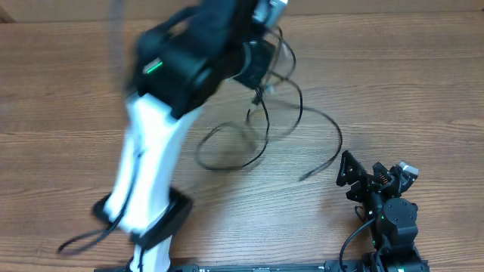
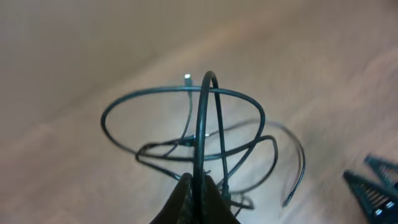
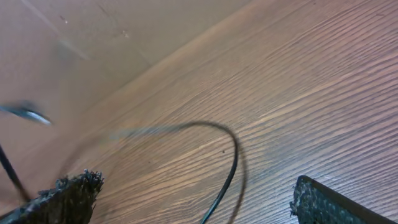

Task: Untangle cables
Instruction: 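Lift the left gripper up with the grasped cable, then swing the left gripper right toward the right gripper, cables hanging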

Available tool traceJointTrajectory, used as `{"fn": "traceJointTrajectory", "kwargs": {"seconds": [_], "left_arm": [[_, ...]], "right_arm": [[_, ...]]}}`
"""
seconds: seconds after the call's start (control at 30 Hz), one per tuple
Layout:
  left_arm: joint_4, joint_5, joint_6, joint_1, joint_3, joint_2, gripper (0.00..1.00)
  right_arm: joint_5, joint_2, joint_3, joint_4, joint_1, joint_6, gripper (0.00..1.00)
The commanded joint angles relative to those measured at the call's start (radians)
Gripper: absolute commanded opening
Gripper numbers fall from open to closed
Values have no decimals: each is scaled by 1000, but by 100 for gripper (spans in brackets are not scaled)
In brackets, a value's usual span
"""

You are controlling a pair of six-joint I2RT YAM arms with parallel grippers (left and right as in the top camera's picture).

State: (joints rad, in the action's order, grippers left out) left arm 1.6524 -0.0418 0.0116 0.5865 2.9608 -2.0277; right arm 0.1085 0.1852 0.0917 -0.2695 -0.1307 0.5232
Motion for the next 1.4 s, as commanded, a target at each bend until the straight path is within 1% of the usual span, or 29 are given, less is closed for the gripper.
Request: {"fn": "traceJointTrajectory", "kwargs": {"seconds": [0.0,0.13,0.17,0.33,0.47,0.6,0.7,0.83,0.93,1.07,1.37], "left_arm": [[-4,-120,27,-5,23,115,4],[18,-122,36,-5,23,158,4],[37,-122,45,-5,23,158,4],[37,-93,56,-5,-23,147,4],[37,-88,56,-4,-65,128,4],[37,-43,56,-4,-125,119,4],[34,2,56,-3,-178,118,4],[24,104,55,-3,-246,117,4],[1,185,55,-3,-292,117,4],[-26,255,55,6,-346,117,4],[-79,257,37,93,-404,117,4]], "right_arm": [[3,-4,8,5,3,-1,100],[3,-4,8,5,3,0,100],[3,-4,8,6,3,0,100],[2,-4,8,6,3,0,100],[-46,-4,8,32,3,-1,100],[-203,-4,8,125,3,-1,100],[-354,-4,8,235,3,0,100],[-519,-4,8,387,3,26,100],[-530,-4,8,423,3,95,100],[-530,-4,8,425,3,109,100],[-532,-4,8,425,3,109,100]]}}
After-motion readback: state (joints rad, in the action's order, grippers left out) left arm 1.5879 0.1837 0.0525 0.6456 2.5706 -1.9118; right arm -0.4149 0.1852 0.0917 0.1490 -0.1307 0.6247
